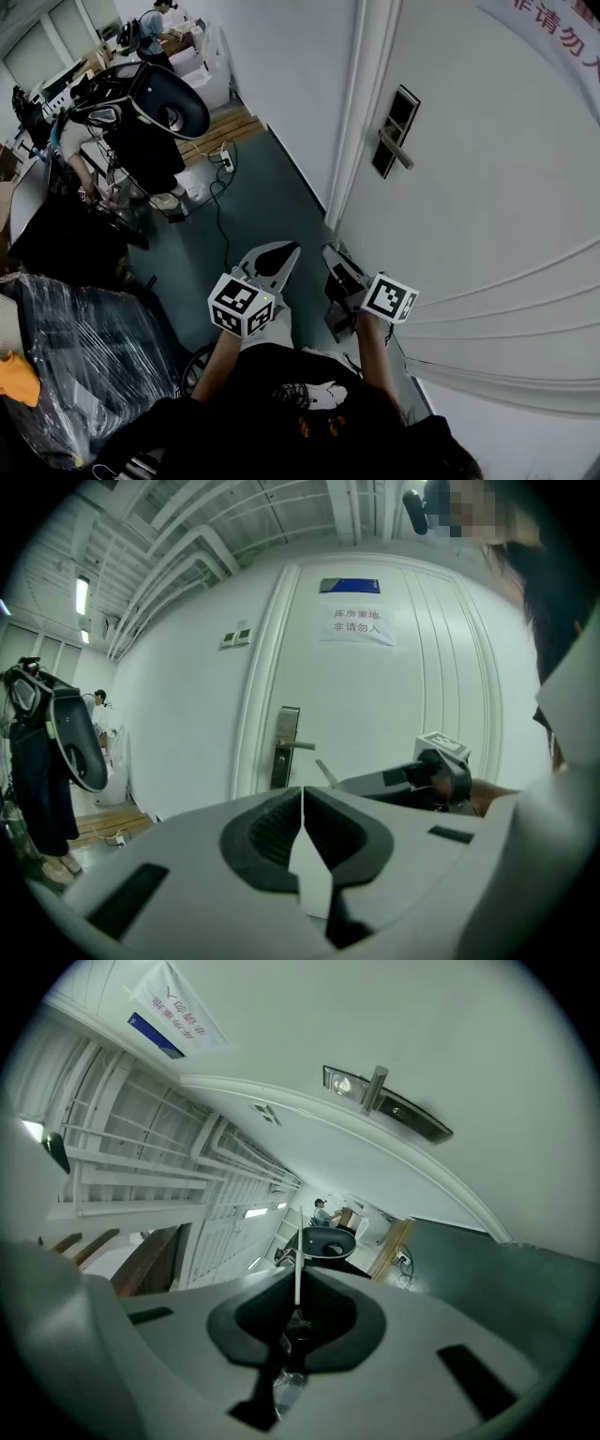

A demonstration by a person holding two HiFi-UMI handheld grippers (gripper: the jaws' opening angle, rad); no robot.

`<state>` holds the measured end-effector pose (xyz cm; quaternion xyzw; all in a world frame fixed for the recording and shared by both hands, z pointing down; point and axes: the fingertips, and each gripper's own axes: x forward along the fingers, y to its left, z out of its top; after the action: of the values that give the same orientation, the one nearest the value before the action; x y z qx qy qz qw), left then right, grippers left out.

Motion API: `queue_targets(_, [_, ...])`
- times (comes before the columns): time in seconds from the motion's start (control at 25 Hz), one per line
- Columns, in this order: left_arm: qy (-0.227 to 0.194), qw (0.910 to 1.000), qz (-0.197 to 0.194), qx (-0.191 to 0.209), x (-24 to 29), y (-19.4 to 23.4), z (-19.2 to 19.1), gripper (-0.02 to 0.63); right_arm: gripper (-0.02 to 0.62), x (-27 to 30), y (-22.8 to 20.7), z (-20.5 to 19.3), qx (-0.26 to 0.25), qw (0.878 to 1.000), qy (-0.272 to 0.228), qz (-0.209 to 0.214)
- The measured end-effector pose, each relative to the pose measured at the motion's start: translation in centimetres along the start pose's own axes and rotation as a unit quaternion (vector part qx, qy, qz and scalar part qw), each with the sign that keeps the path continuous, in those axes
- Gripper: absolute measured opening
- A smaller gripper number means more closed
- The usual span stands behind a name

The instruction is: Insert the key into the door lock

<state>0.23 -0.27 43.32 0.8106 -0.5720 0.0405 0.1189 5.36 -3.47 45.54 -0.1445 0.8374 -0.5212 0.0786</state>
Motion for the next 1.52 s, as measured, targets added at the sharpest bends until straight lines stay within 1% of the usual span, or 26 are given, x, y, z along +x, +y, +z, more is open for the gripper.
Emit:
queue_targets(0.12, [-0.001,1.0000,-0.006,-0.002,1.4,3.1,0.6,0.012,0.021,2.9,-1.1,1.2,-0.002,1.000,0.000,-0.014])
queue_targets(0.28, [0.004,0.9999,-0.015,0.005,3.2,7.8,1.9,0.012,0.021,7.6,-1.4,3.0,0.005,1.000,-0.004,-0.012])
queue_targets(0.36, [0.003,0.9998,-0.020,0.007,4.1,10.1,2.6,0.012,0.021,9.9,-1.9,3.7,0.002,1.000,-0.002,-0.021])
queue_targets(0.64, [0.009,0.9996,-0.027,-0.006,6.7,18.0,4.1,0.012,0.021,17.6,-3.0,5.6,0.015,0.999,0.005,-0.035])
queue_targets(0.72, [0.009,0.9995,-0.030,-0.010,7.6,20.2,4.9,0.012,0.021,19.6,-3.1,6.5,0.019,0.999,0.003,-0.038])
queue_targets(0.84, [0.010,0.9990,-0.042,-0.015,9.2,22.9,5.8,0.012,0.021,21.7,-3.7,8.1,0.014,0.998,-0.007,-0.054])
queue_targets(0.96, [0.017,0.9974,-0.069,-0.013,11.1,23.8,6.1,0.012,0.020,22.6,-4.2,9.8,0.015,0.998,-0.030,-0.061])
queue_targets(1.04, [0.022,0.9955,-0.092,-0.009,12.4,24.0,6.3,0.012,0.020,23.0,-4.8,10.8,0.014,0.996,-0.046,-0.075])
queue_targets(1.24, [0.026,0.9897,-0.141,-0.003,14.8,24.2,6.7,0.012,0.021,23.5,-5.3,12.2,0.016,0.992,-0.084,-0.088])
queue_targets(1.36, [0.032,0.9848,-0.170,-0.009,15.9,23.1,6.9,0.012,0.020,22.1,-5.7,12.7,0.018,0.988,-0.101,-0.116])
queue_targets(1.52, [0.039,0.9756,-0.215,-0.014,16.1,20.5,5.8,0.012,0.020,19.6,-6.3,11.9,0.024,0.981,-0.133,-0.141])
